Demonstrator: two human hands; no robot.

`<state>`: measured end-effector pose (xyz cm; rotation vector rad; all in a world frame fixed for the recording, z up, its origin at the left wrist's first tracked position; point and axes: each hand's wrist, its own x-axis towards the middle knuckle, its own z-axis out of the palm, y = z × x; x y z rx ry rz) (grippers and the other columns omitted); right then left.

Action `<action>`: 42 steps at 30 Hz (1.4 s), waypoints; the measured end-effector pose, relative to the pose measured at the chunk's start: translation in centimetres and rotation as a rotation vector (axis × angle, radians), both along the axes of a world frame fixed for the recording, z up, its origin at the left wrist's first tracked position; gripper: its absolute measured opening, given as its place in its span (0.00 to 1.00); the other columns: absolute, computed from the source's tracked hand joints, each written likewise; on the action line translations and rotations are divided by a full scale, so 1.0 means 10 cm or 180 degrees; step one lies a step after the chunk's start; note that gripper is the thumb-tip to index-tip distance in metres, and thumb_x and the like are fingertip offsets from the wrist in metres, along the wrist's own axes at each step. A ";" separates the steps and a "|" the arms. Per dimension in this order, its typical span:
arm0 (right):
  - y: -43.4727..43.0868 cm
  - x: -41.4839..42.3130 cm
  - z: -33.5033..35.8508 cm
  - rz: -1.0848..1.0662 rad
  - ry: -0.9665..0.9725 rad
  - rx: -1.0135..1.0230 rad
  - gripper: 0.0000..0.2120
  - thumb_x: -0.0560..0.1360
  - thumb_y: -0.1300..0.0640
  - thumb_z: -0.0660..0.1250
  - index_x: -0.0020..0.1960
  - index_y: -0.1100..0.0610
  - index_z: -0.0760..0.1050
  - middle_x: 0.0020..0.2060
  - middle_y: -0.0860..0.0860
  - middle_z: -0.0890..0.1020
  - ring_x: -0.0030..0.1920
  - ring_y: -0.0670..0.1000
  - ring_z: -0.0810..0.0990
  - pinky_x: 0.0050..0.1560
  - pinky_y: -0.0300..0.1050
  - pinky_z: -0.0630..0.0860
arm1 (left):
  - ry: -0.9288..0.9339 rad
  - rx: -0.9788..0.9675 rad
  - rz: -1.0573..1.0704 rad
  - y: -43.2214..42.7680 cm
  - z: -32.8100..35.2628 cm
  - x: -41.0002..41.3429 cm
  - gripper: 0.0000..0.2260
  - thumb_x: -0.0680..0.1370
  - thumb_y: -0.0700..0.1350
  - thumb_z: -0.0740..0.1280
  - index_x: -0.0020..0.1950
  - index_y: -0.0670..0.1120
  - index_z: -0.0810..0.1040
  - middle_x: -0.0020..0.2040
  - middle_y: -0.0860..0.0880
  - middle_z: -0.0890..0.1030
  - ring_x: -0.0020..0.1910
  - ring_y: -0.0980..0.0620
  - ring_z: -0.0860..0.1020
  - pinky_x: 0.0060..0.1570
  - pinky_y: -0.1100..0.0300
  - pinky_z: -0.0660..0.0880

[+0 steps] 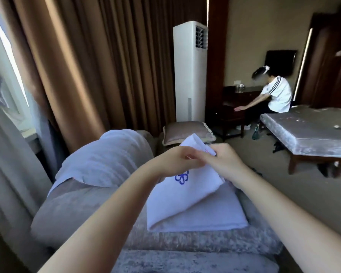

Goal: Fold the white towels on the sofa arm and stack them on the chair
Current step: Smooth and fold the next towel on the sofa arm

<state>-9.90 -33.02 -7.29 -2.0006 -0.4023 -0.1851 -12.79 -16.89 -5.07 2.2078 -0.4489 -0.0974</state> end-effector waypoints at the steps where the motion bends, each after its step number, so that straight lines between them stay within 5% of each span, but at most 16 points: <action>1: -0.07 0.03 -0.04 -0.0038 -0.0061 -0.0083 0.27 0.74 0.47 0.71 0.31 0.51 0.54 0.26 0.47 0.56 0.27 0.46 0.55 0.27 0.39 0.51 | 0.0000 0.0026 0.0008 -0.04 -0.05 0.02 0.07 0.78 0.45 0.67 0.48 0.56 0.83 0.47 0.50 0.83 0.47 0.56 0.77 0.52 0.60 0.73; 6: -0.38 0.25 -0.31 -0.0320 -0.0191 -0.0221 0.28 0.73 0.60 0.69 0.27 0.49 0.52 0.26 0.48 0.54 0.31 0.50 0.54 0.36 0.48 0.49 | -0.0337 -0.0094 0.0609 0.03 -0.33 0.07 0.08 0.79 0.42 0.66 0.52 0.47 0.85 0.48 0.54 0.84 0.49 0.55 0.82 0.52 0.62 0.75; 10: -0.58 0.32 -0.57 -0.0775 0.0070 -0.0308 0.27 0.72 0.63 0.66 0.27 0.50 0.51 0.24 0.47 0.53 0.30 0.49 0.52 0.33 0.45 0.47 | -0.1172 0.1104 0.0875 0.23 -0.74 0.07 0.11 0.80 0.44 0.63 0.55 0.44 0.83 0.53 0.50 0.83 0.52 0.52 0.80 0.50 0.68 0.71; 13: -0.64 0.35 -0.84 -0.1068 0.0203 -0.0751 0.23 0.73 0.62 0.65 0.29 0.52 0.54 0.25 0.50 0.57 0.28 0.49 0.54 0.31 0.45 0.48 | -0.1364 0.1558 0.0760 0.26 -1.15 0.07 0.26 0.78 0.57 0.54 0.55 0.40 0.82 0.56 0.42 0.82 0.56 0.43 0.79 0.57 0.49 0.75; 16: -0.66 0.33 -1.13 -0.1358 0.0421 -0.0916 0.15 0.77 0.57 0.63 0.33 0.55 0.65 0.29 0.50 0.70 0.28 0.49 0.64 0.28 0.44 0.56 | -0.0999 0.2019 0.0777 0.28 -1.43 0.09 0.45 0.73 0.73 0.34 0.74 0.48 0.69 0.75 0.44 0.66 0.75 0.43 0.62 0.73 0.45 0.59; 18: -0.67 0.33 -1.20 -0.1413 0.0512 -0.0807 0.13 0.78 0.55 0.62 0.35 0.55 0.68 0.30 0.49 0.73 0.29 0.49 0.67 0.29 0.44 0.59 | -0.0993 0.2378 0.0773 0.28 -1.48 0.05 0.41 0.75 0.72 0.34 0.77 0.52 0.64 0.76 0.45 0.65 0.75 0.40 0.63 0.71 0.41 0.62; 22: -0.61 0.39 -1.04 -0.1116 0.0455 -0.0355 0.26 0.76 0.48 0.66 0.29 0.52 0.53 0.25 0.48 0.56 0.28 0.50 0.55 0.32 0.46 0.50 | -0.0998 0.2723 0.0910 0.25 -1.54 0.02 0.29 0.80 0.67 0.44 0.76 0.57 0.64 0.71 0.39 0.72 0.68 0.34 0.71 0.60 0.37 0.72; 28: -0.52 0.61 -0.91 -0.1386 0.0202 -0.0932 0.23 0.79 0.55 0.63 0.31 0.54 0.54 0.27 0.51 0.59 0.28 0.50 0.57 0.30 0.46 0.50 | -0.0921 0.2636 0.1023 0.25 -1.59 0.02 0.31 0.79 0.70 0.44 0.77 0.57 0.62 0.72 0.33 0.68 0.70 0.30 0.67 0.63 0.35 0.69; 31: -0.53 0.61 -1.10 -0.1502 0.0391 -0.1369 0.21 0.80 0.53 0.62 0.32 0.57 0.59 0.29 0.51 0.64 0.28 0.50 0.62 0.27 0.44 0.55 | -0.0920 0.2576 0.1107 0.21 -1.56 0.00 0.41 0.74 0.74 0.37 0.78 0.51 0.60 0.75 0.34 0.63 0.73 0.31 0.62 0.68 0.36 0.62; 34: -0.50 0.49 -1.11 -0.1630 0.0265 -0.1661 0.11 0.81 0.51 0.61 0.49 0.59 0.73 0.43 0.54 0.76 0.41 0.55 0.75 0.35 0.45 0.67 | -0.0627 0.2720 0.1020 0.17 -1.48 0.01 0.53 0.60 0.78 0.23 0.80 0.54 0.46 0.80 0.40 0.48 0.78 0.39 0.46 0.73 0.39 0.45; 36: -0.46 0.39 -1.01 -0.1584 -0.0150 -0.2158 0.16 0.81 0.51 0.60 0.66 0.57 0.68 0.61 0.53 0.72 0.58 0.56 0.73 0.47 0.48 0.71 | -0.0413 0.2625 0.1004 0.18 -1.31 0.09 0.48 0.66 0.77 0.30 0.79 0.55 0.51 0.80 0.44 0.51 0.79 0.43 0.48 0.74 0.39 0.43; 38: -0.38 0.30 -0.91 -0.1359 -0.0802 -0.2132 0.18 0.82 0.51 0.57 0.71 0.54 0.65 0.67 0.50 0.69 0.66 0.54 0.68 0.60 0.49 0.69 | -0.0616 0.2552 0.1071 0.16 -1.22 0.24 0.40 0.73 0.71 0.33 0.78 0.53 0.58 0.79 0.48 0.56 0.79 0.47 0.51 0.75 0.42 0.44; 40: -0.26 0.21 -0.95 -0.0834 -0.0930 -0.2258 0.22 0.83 0.45 0.50 0.72 0.53 0.65 0.71 0.48 0.68 0.71 0.51 0.64 0.69 0.48 0.61 | -0.0875 0.2515 0.0937 0.05 -1.21 0.31 0.45 0.69 0.67 0.28 0.78 0.51 0.59 0.79 0.52 0.58 0.79 0.51 0.51 0.76 0.48 0.44; 42: -0.20 0.17 -1.13 -0.0526 -0.0749 -0.2527 0.40 0.76 0.32 0.33 0.75 0.53 0.63 0.74 0.48 0.65 0.75 0.50 0.60 0.74 0.49 0.54 | -0.0818 0.2487 0.0701 -0.10 -1.31 0.28 0.45 0.67 0.66 0.28 0.79 0.51 0.58 0.79 0.53 0.57 0.78 0.51 0.52 0.75 0.49 0.46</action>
